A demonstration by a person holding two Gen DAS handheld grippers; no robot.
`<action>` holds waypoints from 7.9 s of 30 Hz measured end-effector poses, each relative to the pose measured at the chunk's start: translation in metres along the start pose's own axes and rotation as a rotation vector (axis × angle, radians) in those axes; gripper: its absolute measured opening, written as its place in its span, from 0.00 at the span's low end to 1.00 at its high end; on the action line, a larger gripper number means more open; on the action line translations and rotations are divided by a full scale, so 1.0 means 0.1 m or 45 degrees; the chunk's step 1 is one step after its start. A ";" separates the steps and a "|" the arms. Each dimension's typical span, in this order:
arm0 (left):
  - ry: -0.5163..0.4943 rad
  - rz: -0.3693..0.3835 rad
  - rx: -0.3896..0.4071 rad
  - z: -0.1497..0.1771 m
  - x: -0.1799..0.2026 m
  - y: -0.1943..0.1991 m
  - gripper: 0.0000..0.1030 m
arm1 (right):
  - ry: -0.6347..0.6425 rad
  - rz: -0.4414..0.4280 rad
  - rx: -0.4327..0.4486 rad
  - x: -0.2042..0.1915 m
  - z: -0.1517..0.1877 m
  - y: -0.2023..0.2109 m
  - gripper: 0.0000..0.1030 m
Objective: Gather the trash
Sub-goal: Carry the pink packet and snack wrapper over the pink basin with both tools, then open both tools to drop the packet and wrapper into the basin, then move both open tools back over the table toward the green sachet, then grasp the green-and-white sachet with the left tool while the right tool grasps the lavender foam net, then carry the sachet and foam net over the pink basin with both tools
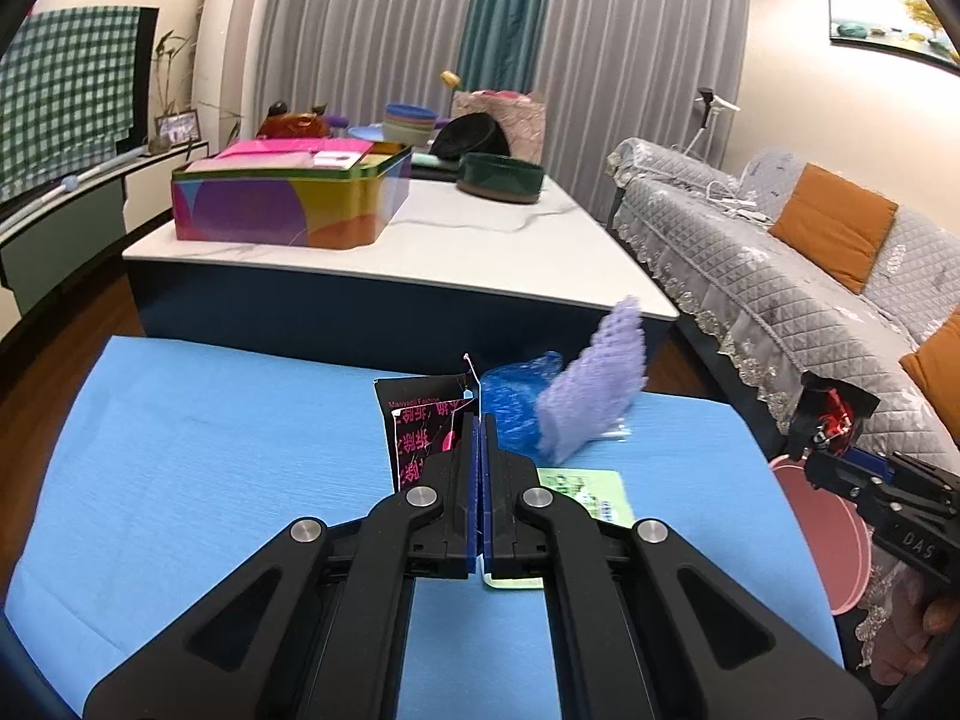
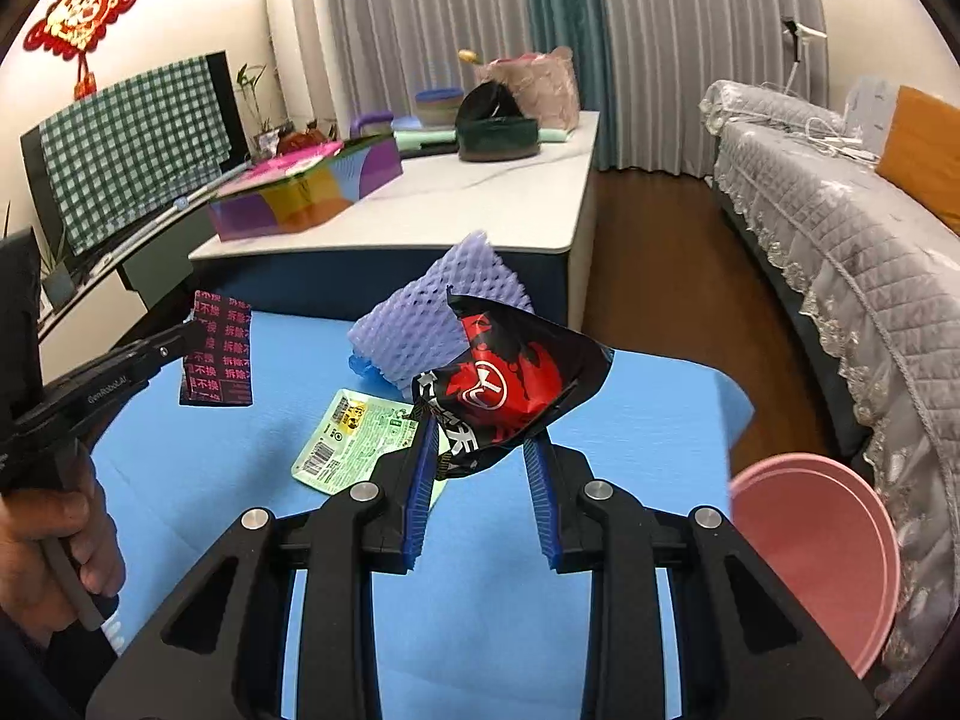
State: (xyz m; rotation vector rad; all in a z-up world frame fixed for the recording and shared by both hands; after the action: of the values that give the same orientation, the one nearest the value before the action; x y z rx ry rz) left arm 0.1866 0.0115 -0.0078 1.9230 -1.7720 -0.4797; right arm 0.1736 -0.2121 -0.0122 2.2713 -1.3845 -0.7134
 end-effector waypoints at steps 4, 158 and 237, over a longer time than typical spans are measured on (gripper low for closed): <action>-0.005 0.031 0.010 0.03 0.10 0.11 0.00 | -0.020 0.016 0.012 0.04 -0.01 0.26 0.29; -0.109 0.119 -0.062 0.39 0.33 0.03 0.24 | -0.170 0.180 0.124 0.83 -0.09 0.47 0.33; 0.009 -0.101 -0.241 0.62 -0.53 -0.51 0.03 | -0.094 0.152 -0.110 -0.08 -0.16 -0.69 0.12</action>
State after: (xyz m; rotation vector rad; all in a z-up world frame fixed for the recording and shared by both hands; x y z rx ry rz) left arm 0.1893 0.0594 -0.0911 1.8647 -1.5896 -0.6435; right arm 0.2292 -0.1737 -0.0365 2.0958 -1.4799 -0.8087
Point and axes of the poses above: each gripper's, at about its wrist camera, not at the fingertips, and y roughly against the way its jaws point, x to its right, z to its underside, the point moved 9 cm from there along -y, roughly the way its jaws point, and after that the axes turned 9 degrees about -z, right-handed, at the moved point
